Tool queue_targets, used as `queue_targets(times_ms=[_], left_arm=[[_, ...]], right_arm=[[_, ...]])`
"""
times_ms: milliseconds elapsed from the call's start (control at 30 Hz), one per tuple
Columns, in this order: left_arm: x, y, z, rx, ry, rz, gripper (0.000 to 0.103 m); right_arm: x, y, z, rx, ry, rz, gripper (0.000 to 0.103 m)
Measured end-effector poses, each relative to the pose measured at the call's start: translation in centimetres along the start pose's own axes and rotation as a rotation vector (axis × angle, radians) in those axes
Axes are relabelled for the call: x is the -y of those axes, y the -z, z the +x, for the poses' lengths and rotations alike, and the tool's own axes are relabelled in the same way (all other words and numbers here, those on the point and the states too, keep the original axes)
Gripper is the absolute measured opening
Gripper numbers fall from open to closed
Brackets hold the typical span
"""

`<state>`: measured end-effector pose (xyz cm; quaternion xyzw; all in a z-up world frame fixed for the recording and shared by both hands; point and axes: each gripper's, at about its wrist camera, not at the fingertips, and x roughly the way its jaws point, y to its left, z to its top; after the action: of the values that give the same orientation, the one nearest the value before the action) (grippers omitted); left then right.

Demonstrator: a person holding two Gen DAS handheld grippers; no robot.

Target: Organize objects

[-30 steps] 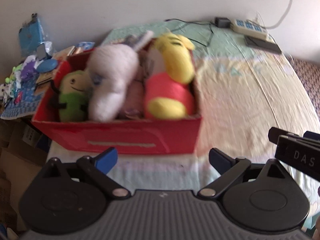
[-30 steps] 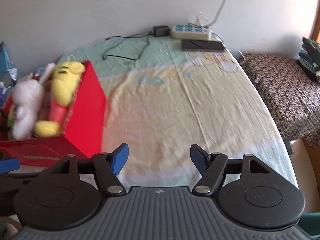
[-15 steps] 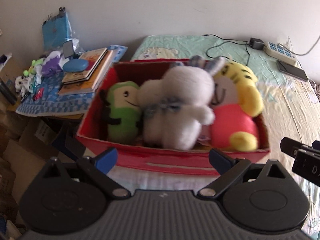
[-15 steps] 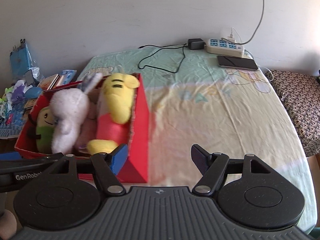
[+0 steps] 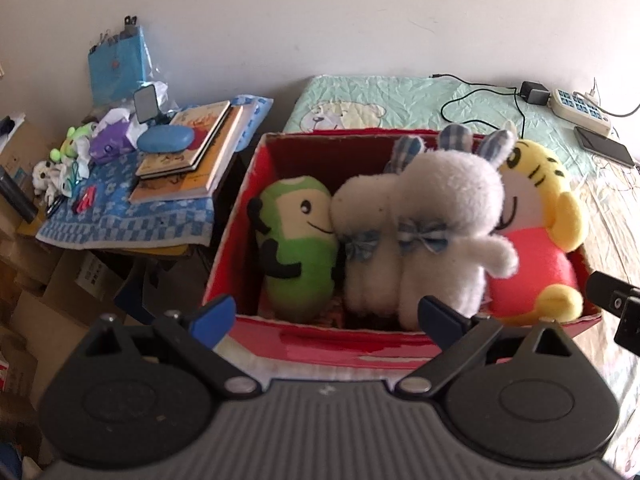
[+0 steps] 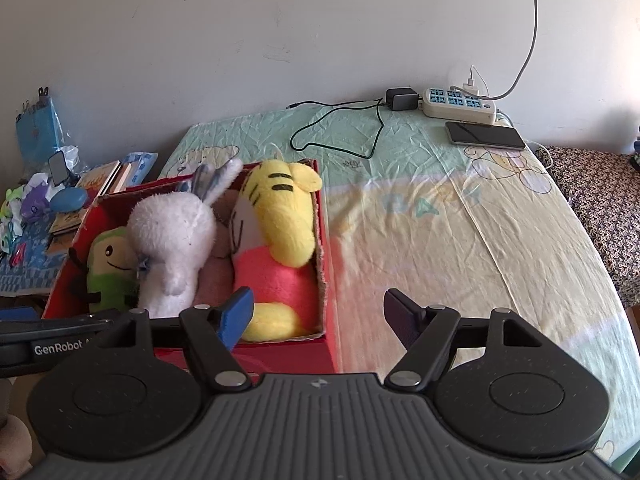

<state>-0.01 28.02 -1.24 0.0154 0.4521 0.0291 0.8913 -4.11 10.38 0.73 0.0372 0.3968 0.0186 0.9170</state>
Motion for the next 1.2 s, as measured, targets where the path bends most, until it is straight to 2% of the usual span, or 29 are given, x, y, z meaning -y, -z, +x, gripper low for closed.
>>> queue_targets(times_ms=[333,600,1033,1200], left_arm=[[-1.6,-0.4,0.9,-0.001,0.027,0.028,0.098],[-2.3,-0.6,1.0,0.002,0.036,0.033,0.098],[-2.8,-0.7,1.8,-0.040,0.050,0.022,0.098],[-3.2,-1.4,2.2,-0.037,0.054,0.021,0.098]], right_arm=[[-1.6,0.1,-0.3,0.021,0.040,0.020,0.075],[-2.5,-0.1,-0.3,0.028,0.026,0.026,0.075],[-4.0,-0.8,1.3,-0.048,0.005,0.001,0.076],[-4.8,-1.9,1.5,-0.036,0.000,0.013,0.078]])
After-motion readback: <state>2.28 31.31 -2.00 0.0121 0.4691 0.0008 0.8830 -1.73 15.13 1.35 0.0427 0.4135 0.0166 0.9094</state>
